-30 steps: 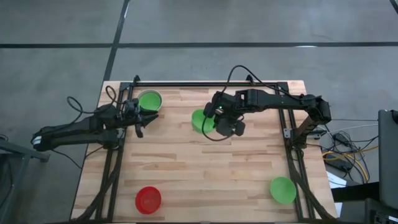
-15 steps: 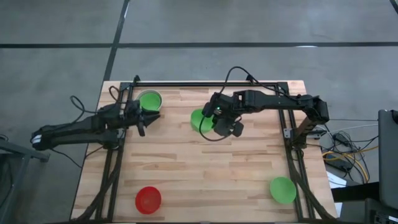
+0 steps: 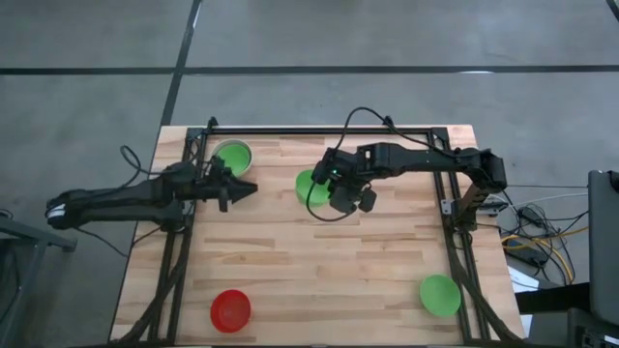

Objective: Nest bowls inside each other
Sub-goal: Stack the top green bowl on the stacked green bowl

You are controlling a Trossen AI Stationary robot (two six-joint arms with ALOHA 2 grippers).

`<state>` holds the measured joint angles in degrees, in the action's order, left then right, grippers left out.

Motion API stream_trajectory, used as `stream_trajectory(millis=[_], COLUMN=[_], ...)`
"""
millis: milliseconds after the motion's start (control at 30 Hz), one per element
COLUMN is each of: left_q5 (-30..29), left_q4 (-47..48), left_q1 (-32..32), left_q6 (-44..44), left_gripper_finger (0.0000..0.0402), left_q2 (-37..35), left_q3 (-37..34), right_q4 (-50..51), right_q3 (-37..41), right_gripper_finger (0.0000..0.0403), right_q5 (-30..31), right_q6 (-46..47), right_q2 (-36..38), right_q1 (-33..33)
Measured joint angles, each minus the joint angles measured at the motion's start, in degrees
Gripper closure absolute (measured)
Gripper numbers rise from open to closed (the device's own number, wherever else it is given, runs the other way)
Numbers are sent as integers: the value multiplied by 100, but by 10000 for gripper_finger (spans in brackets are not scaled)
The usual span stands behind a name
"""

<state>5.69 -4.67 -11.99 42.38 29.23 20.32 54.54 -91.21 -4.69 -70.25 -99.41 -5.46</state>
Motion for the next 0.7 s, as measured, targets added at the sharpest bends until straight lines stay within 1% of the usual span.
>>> stream_trajectory(millis=[100,167,233,333,433,500,600,700], left_q5=[-3,-60,-72,-66,-15,99,169,112], left_q4=[-796,-1142,-1082,-767,-112,659,1862,3193], left_q1=[-4,-4,-4,-4,-4,-4,-2,-19], left_q6=[1191,1946,2284,2370,2463,2477,2438,2280], left_gripper_finger=[309,309,309,310,310,310,310,310], left_q2=[90,196,321,544,804,997,1301,1645], left_q3=[-7,2,67,351,800,1171,1983,2817], right_q4=[-5,-9,-64,-244,-261,-245,-246,-240], right_q3=[-5,-5,-5,-8,-8,-8,-8,-8], right_gripper_finger=[394,394,394,394,394,394,394,394], right_q5=[-2,20,26,38,39,39,39,38], right_q6=[-75,-225,-419,-333,-169,-210,-269,-281], right_q2=[-5,-11,-11,-11,-11,-11,-14,-14], right_q1=[82,152,205,235,234,233,247,249])
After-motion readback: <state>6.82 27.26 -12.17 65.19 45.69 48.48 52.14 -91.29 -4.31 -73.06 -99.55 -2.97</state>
